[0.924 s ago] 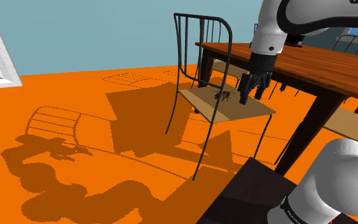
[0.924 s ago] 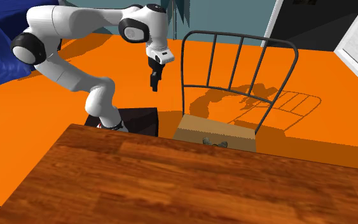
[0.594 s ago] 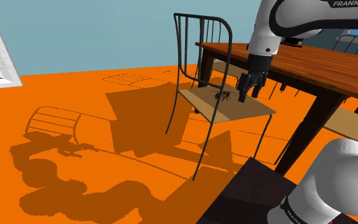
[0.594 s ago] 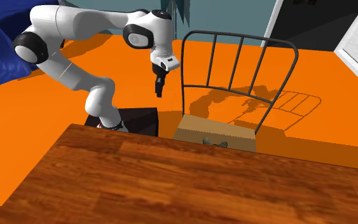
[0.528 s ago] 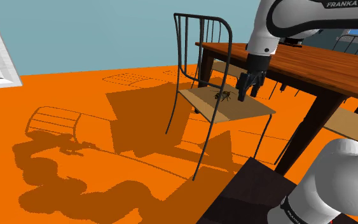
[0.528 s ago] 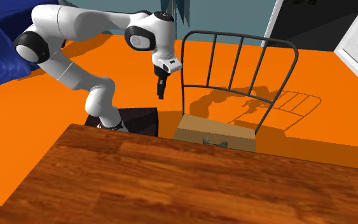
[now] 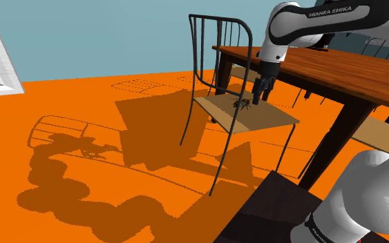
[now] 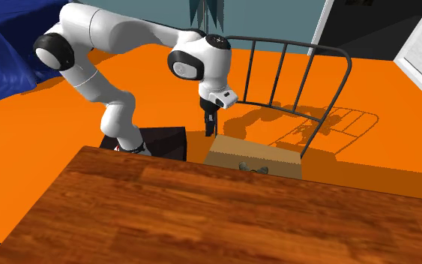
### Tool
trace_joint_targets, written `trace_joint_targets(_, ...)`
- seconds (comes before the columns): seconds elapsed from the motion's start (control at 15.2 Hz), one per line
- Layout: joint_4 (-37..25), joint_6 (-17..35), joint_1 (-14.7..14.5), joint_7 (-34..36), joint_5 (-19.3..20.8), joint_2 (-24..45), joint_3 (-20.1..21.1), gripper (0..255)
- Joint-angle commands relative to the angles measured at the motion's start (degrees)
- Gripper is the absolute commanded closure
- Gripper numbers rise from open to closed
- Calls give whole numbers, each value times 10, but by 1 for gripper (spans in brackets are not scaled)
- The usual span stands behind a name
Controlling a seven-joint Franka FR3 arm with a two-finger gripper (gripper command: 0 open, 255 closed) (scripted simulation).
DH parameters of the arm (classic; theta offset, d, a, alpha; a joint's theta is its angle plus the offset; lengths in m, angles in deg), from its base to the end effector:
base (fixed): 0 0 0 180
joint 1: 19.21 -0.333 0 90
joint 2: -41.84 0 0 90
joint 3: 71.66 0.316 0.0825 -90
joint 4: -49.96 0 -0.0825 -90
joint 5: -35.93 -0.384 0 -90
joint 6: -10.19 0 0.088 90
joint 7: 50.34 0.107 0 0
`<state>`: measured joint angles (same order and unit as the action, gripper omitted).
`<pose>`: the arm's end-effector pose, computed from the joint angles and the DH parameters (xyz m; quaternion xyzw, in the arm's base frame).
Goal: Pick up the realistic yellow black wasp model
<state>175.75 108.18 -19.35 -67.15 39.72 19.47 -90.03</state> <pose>0.4026 -0.1531 0.5232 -0.9980 -0.0088 0.0455 0.0426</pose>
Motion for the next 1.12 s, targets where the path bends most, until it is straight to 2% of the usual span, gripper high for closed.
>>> trace_joint_targets(0.0,-29,13,-2,-48,-6,45,-24,0)
trace_joint_targets(0.33,-120,26,-3,-161,-46,166,-70,0)
trace_joint_targets(0.53,-188,23,6,-228,-81,245,-87,0)
trace_joint_targets(0.79,-294,4,33,-310,-133,356,-93,0)
trace_joint_targets(1.06,-425,-32,75,-374,-179,471,-82,0)
